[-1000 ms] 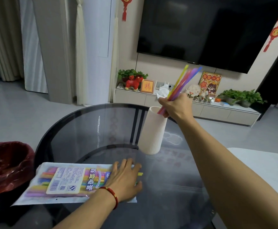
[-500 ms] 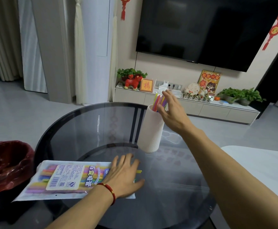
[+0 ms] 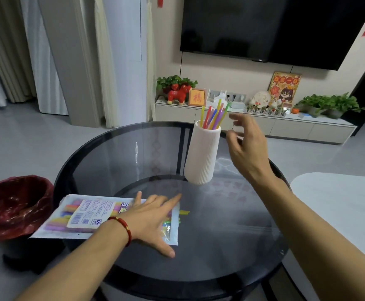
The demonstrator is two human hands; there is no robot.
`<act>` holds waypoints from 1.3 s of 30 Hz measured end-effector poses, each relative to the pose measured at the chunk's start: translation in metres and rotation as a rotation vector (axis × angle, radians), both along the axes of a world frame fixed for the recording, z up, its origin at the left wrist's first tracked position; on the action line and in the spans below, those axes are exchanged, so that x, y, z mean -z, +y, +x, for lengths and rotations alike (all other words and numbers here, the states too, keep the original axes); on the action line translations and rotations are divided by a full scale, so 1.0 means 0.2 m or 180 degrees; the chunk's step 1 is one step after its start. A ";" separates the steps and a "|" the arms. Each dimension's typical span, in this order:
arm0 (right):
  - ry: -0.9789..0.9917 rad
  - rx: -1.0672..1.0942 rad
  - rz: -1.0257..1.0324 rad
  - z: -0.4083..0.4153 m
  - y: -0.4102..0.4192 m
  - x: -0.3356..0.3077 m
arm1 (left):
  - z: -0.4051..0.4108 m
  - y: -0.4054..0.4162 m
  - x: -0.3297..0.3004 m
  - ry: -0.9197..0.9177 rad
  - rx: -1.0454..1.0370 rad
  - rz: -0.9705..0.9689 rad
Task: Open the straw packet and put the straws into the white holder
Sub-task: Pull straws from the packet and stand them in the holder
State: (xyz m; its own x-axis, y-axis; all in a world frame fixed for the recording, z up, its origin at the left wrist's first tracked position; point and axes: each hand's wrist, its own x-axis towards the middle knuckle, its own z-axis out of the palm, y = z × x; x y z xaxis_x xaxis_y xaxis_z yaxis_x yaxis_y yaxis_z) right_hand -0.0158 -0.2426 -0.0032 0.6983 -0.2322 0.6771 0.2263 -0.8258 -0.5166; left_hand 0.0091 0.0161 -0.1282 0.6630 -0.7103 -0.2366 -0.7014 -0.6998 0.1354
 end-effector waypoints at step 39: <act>0.1929 -0.1689 0.2820 -0.28 0.09 0.68 | 0.00 -0.04 -0.04 -0.0451 0.0164 -0.0881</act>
